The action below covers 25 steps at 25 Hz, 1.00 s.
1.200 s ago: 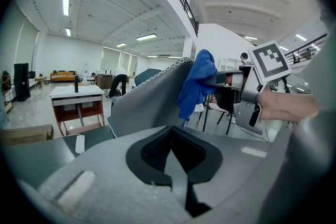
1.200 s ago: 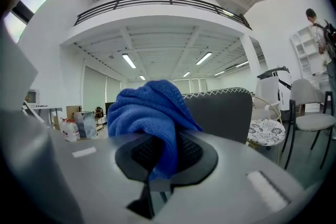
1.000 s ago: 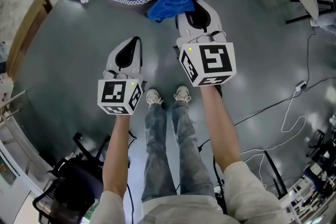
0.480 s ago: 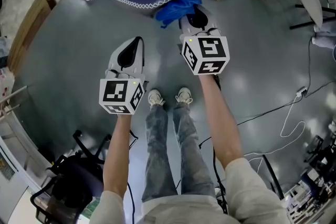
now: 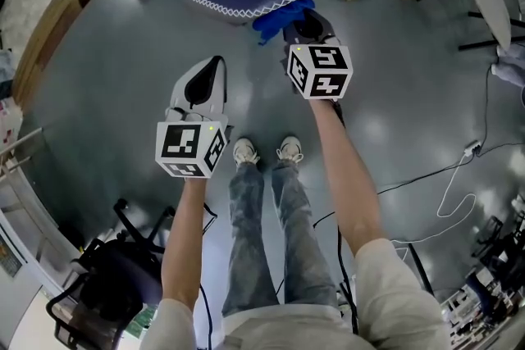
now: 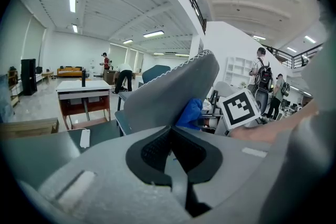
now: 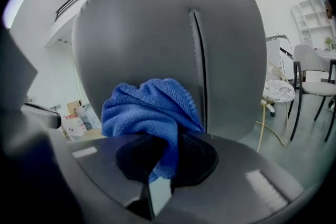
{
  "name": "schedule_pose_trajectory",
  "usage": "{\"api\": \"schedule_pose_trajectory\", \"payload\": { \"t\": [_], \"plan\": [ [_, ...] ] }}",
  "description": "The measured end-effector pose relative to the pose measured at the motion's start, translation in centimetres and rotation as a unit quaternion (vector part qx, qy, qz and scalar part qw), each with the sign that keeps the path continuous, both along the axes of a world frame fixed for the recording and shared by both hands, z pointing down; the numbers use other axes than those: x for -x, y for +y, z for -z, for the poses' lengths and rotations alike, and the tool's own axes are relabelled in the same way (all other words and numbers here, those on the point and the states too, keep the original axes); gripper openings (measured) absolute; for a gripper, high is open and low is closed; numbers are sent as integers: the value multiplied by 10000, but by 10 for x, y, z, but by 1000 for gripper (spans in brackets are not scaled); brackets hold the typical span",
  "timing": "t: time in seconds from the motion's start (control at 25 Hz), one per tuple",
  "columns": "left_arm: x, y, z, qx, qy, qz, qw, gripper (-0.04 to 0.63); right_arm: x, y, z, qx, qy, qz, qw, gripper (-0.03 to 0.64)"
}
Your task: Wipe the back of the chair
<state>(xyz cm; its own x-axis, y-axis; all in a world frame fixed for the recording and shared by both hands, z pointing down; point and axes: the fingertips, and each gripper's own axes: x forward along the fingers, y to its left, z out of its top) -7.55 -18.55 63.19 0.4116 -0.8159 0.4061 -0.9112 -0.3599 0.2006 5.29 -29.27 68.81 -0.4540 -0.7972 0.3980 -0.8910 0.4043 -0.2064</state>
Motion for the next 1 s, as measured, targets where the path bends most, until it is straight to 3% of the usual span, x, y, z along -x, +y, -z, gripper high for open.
{"api": "schedule_pose_trajectory", "payload": {
  "t": [0.2,0.48,1.0],
  "plan": [
    [-2,0,-2,20,2,-45,10000,5,8,-2,-23,321,52,114,9994,41],
    [-4,2,0,-6,-48,-90,9999,5,-2,10,-21,297,189,116,9993,41],
    [-29,1,13,-101,-32,-207,9997,5,-49,35,43,-282,158,-228,9992,41]
  ]
}}
